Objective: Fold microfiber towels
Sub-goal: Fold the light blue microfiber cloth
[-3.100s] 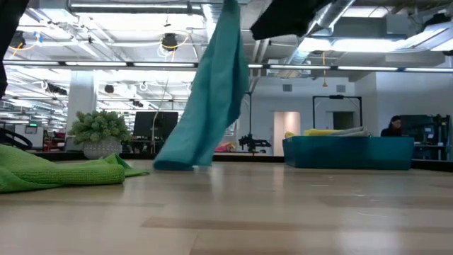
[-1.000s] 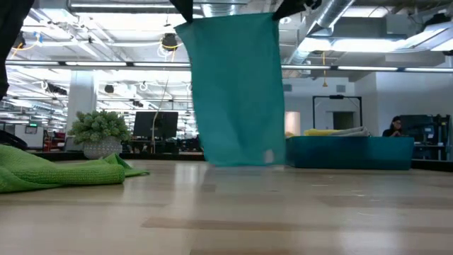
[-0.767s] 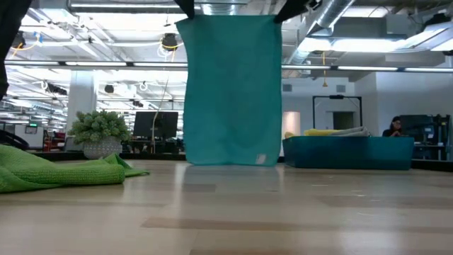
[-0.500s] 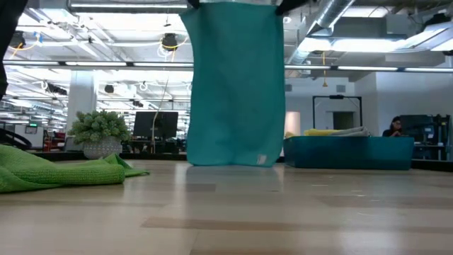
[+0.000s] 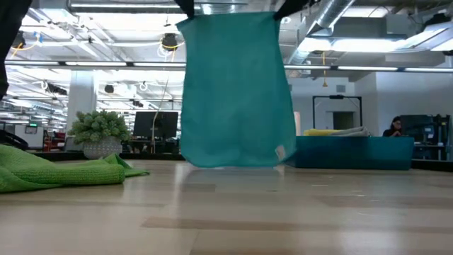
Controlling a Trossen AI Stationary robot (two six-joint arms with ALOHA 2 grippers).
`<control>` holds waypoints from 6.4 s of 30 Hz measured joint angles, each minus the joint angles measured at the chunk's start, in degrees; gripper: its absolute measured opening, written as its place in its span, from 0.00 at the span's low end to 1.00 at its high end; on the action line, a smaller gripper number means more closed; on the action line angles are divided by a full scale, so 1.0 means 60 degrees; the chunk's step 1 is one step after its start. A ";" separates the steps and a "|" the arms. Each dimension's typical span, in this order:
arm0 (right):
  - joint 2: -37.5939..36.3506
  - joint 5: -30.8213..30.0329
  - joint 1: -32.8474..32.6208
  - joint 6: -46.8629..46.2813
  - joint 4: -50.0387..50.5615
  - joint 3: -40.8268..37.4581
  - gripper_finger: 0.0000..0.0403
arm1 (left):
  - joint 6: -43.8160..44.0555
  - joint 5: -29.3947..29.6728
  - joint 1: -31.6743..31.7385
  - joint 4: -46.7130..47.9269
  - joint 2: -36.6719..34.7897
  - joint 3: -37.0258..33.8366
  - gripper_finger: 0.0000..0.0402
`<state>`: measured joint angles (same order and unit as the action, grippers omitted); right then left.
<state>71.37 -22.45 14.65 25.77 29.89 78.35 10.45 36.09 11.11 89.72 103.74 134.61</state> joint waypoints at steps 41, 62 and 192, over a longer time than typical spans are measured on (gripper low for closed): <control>0.0336 0.1877 -0.3697 -0.3812 0.4660 0.0742 0.01 | 0.4539 -0.2474 -0.4028 0.0059 -0.0554 -0.2519 0.00; 0.0336 0.3273 -0.4927 -0.5310 0.4668 -0.0799 0.01 | 0.7017 -0.3636 -0.5976 -0.1479 -0.0196 -0.3259 0.00; 0.4741 0.3118 -0.1853 -0.4405 0.5284 -0.0854 0.28 | 0.1335 -0.4225 -0.1825 -0.2443 0.1467 -0.7151 0.17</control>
<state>99.81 -3.74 3.53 -0.66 61.59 73.23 18.46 10.73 0.16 75.07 112.54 91.70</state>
